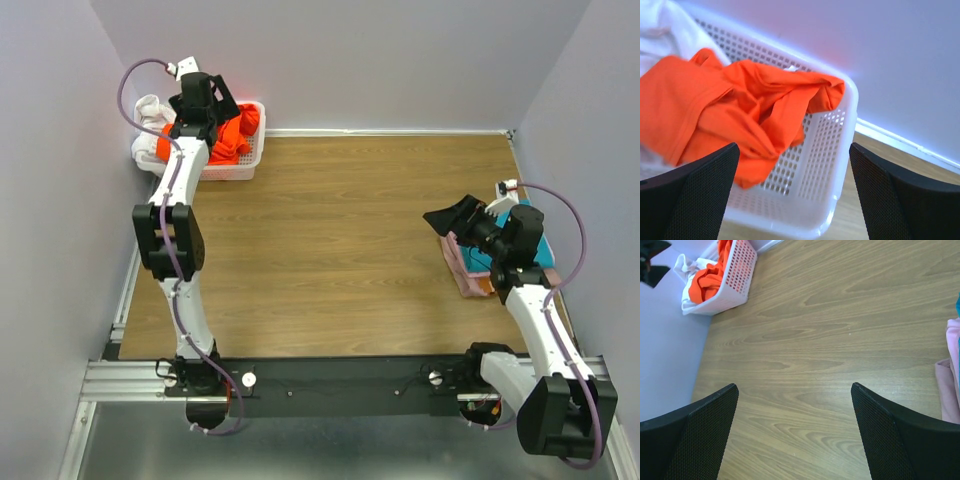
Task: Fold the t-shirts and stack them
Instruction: Grab the tshirt from the pile
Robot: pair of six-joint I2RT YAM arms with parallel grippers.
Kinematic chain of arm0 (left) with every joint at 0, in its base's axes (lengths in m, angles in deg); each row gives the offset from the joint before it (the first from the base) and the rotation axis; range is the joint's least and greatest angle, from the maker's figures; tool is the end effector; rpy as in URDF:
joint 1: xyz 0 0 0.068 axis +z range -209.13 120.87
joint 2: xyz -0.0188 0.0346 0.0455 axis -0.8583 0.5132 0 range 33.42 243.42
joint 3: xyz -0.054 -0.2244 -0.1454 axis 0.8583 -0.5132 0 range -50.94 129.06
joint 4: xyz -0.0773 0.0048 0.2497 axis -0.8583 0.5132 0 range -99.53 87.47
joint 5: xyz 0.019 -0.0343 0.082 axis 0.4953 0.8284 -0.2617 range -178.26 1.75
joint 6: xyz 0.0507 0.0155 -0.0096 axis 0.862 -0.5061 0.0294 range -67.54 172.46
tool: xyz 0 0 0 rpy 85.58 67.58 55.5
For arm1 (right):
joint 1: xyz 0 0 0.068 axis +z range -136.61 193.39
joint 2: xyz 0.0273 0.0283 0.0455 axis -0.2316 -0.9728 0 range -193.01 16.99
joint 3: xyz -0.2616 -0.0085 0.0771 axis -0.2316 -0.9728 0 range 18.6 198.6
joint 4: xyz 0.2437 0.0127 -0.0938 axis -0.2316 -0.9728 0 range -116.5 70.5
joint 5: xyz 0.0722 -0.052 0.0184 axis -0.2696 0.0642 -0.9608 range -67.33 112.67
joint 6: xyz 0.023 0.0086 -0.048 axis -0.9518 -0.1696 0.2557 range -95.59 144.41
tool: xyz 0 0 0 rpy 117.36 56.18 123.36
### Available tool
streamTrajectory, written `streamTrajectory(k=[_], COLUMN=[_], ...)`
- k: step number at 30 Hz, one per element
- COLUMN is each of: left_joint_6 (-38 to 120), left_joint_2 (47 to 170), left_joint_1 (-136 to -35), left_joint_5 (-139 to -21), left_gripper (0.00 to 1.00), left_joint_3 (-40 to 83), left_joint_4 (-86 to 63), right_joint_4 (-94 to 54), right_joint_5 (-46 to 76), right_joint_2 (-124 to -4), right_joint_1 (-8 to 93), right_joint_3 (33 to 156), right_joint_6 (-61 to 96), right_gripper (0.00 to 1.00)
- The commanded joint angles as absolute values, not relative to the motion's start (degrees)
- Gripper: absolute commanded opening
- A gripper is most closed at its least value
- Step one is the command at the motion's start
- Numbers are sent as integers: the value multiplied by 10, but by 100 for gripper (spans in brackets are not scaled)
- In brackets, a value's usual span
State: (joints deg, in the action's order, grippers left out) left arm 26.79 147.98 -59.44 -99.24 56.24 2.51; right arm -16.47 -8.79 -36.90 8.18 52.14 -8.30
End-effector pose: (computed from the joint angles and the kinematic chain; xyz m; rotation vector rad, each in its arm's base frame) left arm 0.4832 0.0040 0.3453 -0.5434 1.8261 -0.1243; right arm 0.2153 -0.0011 0.2668 0.2417 1.8979 0.8399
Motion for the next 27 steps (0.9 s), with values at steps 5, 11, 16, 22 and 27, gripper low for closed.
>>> streamTrajectory(k=[5,11,16,22,27], left_joint_6=[386,404,405,388,406], left_joint_2=[1698,1746,1815,1841,1868], left_joint_1=[-579,-578,-578,-575,-574], left_joint_5=[-927,-914,-921,-951,-965], left_gripper=[98,98,99,99,98], left_joint_3=[828,829,886,919,946], left_joint_4=[127,60,66,56,56], right_joint_4=[-161,-161,-161,-161,-161], right_joint_5=[-89,-84,-77,-68,-63], right_joint_2=[-366,-371,-368,-363,-354], right_joint_1=[79,79,79,79,79], right_joint_3=[527,525,521,516,513], right_joint_6=[-53,-49,-47,-43,-42], right_gripper=[100,100,100,100,100])
